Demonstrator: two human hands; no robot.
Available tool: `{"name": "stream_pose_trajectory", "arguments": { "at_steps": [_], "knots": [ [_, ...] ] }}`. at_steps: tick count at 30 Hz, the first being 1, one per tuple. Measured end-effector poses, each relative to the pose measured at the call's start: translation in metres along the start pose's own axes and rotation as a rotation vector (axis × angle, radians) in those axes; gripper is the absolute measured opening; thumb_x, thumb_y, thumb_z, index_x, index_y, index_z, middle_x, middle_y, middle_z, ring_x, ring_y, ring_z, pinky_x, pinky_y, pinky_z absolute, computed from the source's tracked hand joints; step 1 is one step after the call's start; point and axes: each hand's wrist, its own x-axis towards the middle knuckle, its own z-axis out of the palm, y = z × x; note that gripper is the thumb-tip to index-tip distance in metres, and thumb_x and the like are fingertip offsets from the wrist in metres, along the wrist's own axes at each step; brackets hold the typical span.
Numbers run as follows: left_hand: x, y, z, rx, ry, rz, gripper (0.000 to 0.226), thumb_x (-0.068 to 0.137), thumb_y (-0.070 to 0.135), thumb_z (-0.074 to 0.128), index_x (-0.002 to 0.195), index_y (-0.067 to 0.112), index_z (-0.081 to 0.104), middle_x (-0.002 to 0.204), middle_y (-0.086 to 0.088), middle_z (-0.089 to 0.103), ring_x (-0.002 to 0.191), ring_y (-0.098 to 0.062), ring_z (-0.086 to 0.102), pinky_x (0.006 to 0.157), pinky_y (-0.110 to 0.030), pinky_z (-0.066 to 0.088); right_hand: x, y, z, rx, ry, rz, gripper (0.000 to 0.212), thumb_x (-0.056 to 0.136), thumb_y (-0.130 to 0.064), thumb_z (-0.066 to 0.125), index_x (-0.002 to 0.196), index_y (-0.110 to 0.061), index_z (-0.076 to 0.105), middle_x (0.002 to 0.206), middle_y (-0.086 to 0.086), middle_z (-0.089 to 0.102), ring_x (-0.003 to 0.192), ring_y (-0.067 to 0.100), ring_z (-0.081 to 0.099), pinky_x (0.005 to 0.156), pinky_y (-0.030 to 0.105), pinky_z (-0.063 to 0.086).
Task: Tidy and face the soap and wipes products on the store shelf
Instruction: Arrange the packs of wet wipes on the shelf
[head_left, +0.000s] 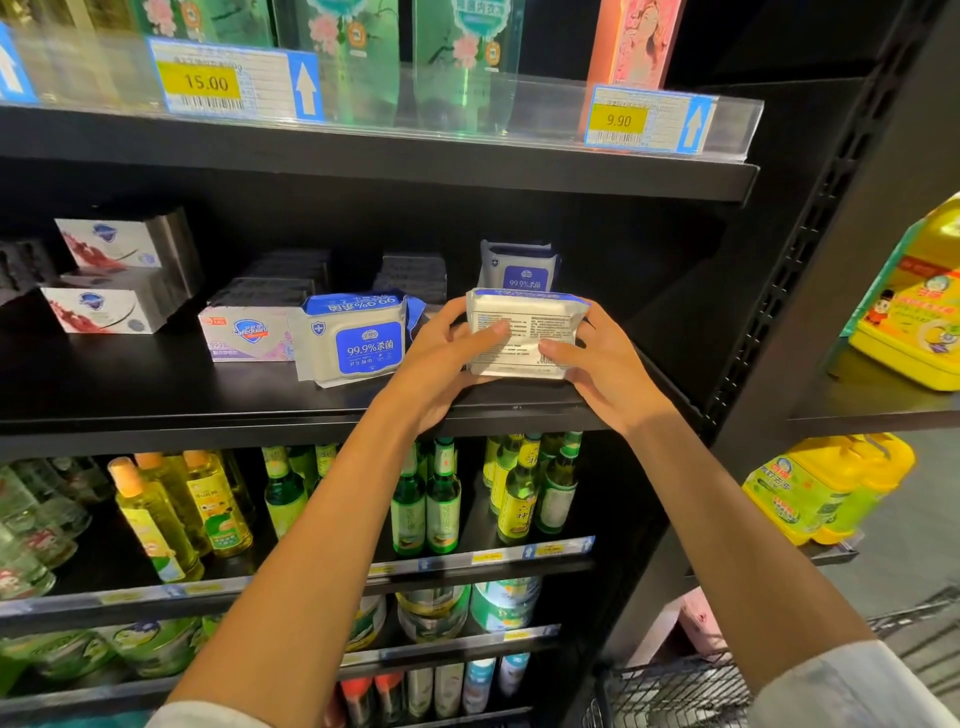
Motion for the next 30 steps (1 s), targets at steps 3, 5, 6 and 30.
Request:
{"name": "stream_pose_trajectory", "arguments": {
  "at_steps": [3,5,6,30],
  "knots": [
    [0.0,-0.001,-0.002,-0.025,0.006,0.024,0.05,0.096,0.006,0.073,0.141,0.016,0.054,0.129,-0.009,0.073,0.121,-0.027,0.07,0.101,-0.055,0.057,-0.002,-0.002,0.001,-0.023,-0.015,-0.004,0.057,0.093,-0.001,0.073,0.143,-0.017,0.051,0.137,0.006,0.067,0.128,0.024,0.065,0.104,0.055,0.055],
    [-0.001,0.0,-0.002,-0.03,0.017,0.048,0.052,0.094,0.002,0.073,0.141,0.016,0.054,0.128,-0.008,0.072,0.12,-0.026,0.07,0.099,-0.053,0.059,-0.003,-0.003,0.003,-0.021,-0.03,-0.011,0.056,0.095,-0.006,0.072,0.145,-0.019,0.049,0.138,0.005,0.066,0.129,0.022,0.064,0.101,0.05,0.058],
    [-0.002,0.0,-0.002,-0.034,0.023,0.062,0.054,0.093,0.001,0.074,0.141,0.016,0.055,0.128,-0.008,0.072,0.12,-0.026,0.07,0.097,-0.052,0.059,-0.004,-0.004,0.005,-0.004,-0.032,-0.011,0.054,0.097,-0.012,0.07,0.146,-0.02,0.048,0.138,0.005,0.066,0.128,0.022,0.065,0.1,0.048,0.058],
    [-0.002,0.001,0.0,-0.144,-0.012,-0.018,0.065,0.092,0.012,0.077,0.149,0.021,0.047,0.137,-0.018,0.063,0.124,-0.028,0.068,0.102,-0.052,0.057,0.005,0.006,-0.001,0.056,0.046,-0.024,0.052,0.094,-0.028,0.074,0.141,-0.014,0.056,0.139,0.009,0.064,0.131,0.025,0.063,0.103,0.047,0.057]
  ]
}}
